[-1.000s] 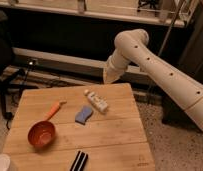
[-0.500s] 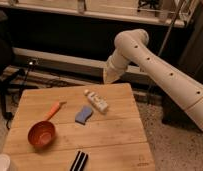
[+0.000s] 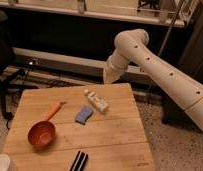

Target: Place the white sponge in the ceramic cup

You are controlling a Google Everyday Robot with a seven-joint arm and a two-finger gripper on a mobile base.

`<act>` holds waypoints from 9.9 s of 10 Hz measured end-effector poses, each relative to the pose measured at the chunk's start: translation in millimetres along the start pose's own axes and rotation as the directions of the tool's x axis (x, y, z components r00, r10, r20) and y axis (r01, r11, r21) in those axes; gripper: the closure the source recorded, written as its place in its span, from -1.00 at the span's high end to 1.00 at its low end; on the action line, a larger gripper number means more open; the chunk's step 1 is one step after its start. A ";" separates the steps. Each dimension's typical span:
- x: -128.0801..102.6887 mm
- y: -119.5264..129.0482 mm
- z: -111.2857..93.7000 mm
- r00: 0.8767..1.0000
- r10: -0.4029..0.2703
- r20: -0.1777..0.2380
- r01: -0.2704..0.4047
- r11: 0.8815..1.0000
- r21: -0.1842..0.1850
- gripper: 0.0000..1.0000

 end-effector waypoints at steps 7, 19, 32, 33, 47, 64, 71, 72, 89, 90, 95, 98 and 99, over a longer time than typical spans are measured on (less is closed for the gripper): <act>0.0 0.0 0.0 1.000 0.000 0.000 0.000 1.000 0.000 -0.90; -0.1 -3.2 -0.5 1.000 -0.012 -0.003 0.012 1.000 0.009 -0.97; -34.1 -60.3 95.8 0.991 0.023 0.133 -0.011 0.996 -0.092 0.60; -35.6 -58.9 106.1 0.990 0.045 0.137 -0.032 0.995 -0.093 0.60; -59.2 -58.0 231.9 0.967 0.206 0.149 -0.165 0.954 -0.252 0.60; -62.6 -43.3 258.9 0.826 0.373 0.423 -0.305 0.926 -0.221 0.60; -56.4 -44.2 272.9 0.824 0.353 0.444 -0.285 0.934 -0.214 0.39; -55.3 -45.5 273.6 0.824 0.350 0.445 -0.283 0.936 -0.211 0.20; 14.3 -111.0 187.4 0.978 -0.019 0.209 0.033 0.998 -0.060 -0.87; 18.2 -123.2 169.9 0.983 -0.094 0.160 0.102 0.994 -0.043 -0.98; 6.8 -199.7 108.7 0.896 -0.443 -0.003 0.443 0.896 0.016 -1.00; -7.0 -228.7 94.7 0.824 -0.564 -0.056 0.567 0.821 0.066 -1.00; -11.1 -241.6 86.2 0.784 -0.613 -0.099 0.620 0.777 0.104 -1.00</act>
